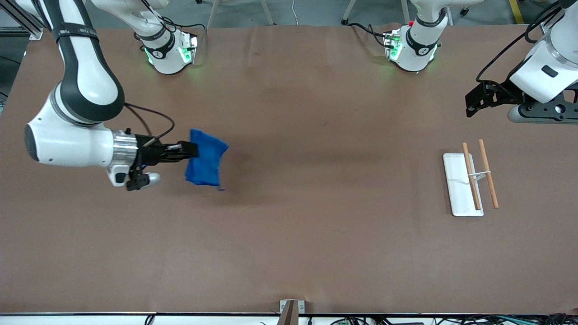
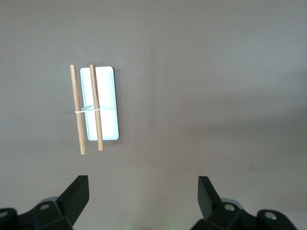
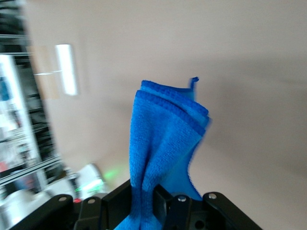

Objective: Right arm passes towel to left arm to hang
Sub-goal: 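Lift the towel with the right gripper and carry it toward the left gripper, then hold the towel up with the right gripper while the left gripper approaches it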

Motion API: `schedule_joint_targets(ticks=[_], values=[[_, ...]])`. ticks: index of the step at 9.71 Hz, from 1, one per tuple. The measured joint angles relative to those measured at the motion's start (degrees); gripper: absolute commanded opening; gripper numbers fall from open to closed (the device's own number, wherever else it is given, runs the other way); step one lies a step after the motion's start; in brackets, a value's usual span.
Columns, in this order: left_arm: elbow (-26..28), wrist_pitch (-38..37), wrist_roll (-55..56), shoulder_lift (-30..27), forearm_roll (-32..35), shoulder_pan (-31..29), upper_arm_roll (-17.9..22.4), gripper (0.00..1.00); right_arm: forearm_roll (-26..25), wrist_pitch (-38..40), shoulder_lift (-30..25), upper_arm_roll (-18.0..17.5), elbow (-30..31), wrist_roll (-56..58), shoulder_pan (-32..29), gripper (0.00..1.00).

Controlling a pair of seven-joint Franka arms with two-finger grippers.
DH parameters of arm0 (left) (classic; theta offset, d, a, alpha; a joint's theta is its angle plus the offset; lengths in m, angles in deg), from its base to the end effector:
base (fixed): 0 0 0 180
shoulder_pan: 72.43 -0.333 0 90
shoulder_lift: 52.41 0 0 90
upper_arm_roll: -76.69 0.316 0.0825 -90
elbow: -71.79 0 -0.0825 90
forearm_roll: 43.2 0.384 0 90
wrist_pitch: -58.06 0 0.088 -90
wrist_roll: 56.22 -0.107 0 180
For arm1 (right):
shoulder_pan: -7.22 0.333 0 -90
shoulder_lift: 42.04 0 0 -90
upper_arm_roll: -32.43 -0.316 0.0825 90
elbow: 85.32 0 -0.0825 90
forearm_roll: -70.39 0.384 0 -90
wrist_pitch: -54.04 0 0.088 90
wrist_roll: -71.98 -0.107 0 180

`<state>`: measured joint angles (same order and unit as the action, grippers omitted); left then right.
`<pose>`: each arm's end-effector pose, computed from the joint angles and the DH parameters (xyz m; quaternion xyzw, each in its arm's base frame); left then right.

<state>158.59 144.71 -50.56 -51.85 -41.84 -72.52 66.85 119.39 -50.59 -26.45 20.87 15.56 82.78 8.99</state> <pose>0.5446 -0.0904 0.6403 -0.9993 0.0351 0.0046 0.0117 0.5928 0.1938 0.4266 -0.9046 -0.0448 0.1029 0.4111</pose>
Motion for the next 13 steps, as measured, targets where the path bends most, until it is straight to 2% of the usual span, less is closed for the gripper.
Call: schedule_joint_targets(ticks=[2,4,6,9,11,13], values=[[0.0,0.0,-0.1,0.0,0.0,-0.1,0.0,1.0,12.0,-1.3,0.2,-4.1,0.6,3.7,0.7,0.02],[0.1,0.0,-1.8,0.1,-0.1,-0.1,0.0,1.0,23.9,-6.8,1.5,-11.0,1.1,6.1,1.2,0.02],[0.1,0.0,-8.0,0.2,-3.1,-0.7,0.3,1.0,36.0,-11.1,4.1,-17.7,1.2,13.9,1.8,0.01],[1.0,-3.1,-14.0,0.3,-15.8,-4.9,0.5,1.0,50.1,-11.2,9.4,-22.5,1.4,28.0,2.4,0.01],[2.9,-7.4,-14.9,0.5,-26.2,-8.1,0.6,1.0,56.5,-11.2,11.4,-25.2,1.4,34.3,3.0,0.01],[8.9,-9.2,-16.6,1.1,-37.6,-10.6,0.6,1.0,60.4,-11.1,13.1,-26.4,1.3,39.2,4.0,0.01]])
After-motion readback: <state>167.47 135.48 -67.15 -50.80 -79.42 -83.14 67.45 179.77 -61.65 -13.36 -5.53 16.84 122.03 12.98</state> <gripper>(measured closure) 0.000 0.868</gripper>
